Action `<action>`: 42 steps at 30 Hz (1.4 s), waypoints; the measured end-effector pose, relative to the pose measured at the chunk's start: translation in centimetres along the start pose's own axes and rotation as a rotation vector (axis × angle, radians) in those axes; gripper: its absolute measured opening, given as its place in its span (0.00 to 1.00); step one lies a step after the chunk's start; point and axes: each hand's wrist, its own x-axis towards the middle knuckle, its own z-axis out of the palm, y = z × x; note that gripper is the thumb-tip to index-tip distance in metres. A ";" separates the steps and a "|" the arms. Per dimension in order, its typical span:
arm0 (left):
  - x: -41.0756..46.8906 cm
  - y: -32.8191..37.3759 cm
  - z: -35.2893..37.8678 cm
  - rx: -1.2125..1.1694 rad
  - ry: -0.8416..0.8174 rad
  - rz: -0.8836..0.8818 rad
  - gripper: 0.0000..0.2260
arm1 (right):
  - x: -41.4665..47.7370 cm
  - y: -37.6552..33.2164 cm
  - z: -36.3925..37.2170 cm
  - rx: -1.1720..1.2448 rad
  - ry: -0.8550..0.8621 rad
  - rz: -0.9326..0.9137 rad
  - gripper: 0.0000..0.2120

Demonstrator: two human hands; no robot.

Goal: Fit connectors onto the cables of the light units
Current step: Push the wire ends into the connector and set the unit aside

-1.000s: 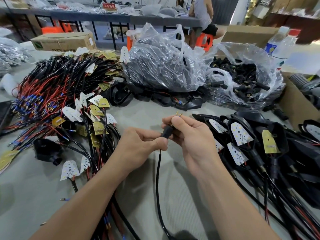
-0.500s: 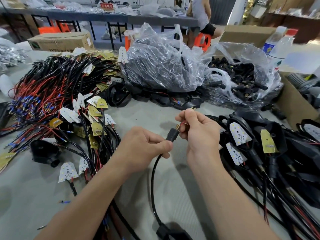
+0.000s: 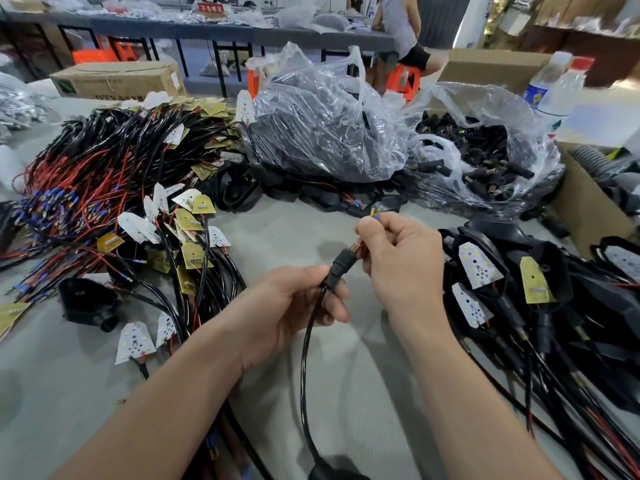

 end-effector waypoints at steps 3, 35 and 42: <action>0.4 -0.5 0.6 0.212 0.199 0.137 0.10 | 0.0 0.2 -0.5 -0.101 0.045 -0.027 0.18; 0.3 -0.1 -1.0 0.082 0.077 0.064 0.17 | 0.1 -1.3 -1.0 0.433 -0.229 0.211 0.06; 0.3 -0.1 -1.4 0.213 0.089 0.093 0.11 | 0.9 -0.9 -2.5 0.518 -0.124 0.250 0.06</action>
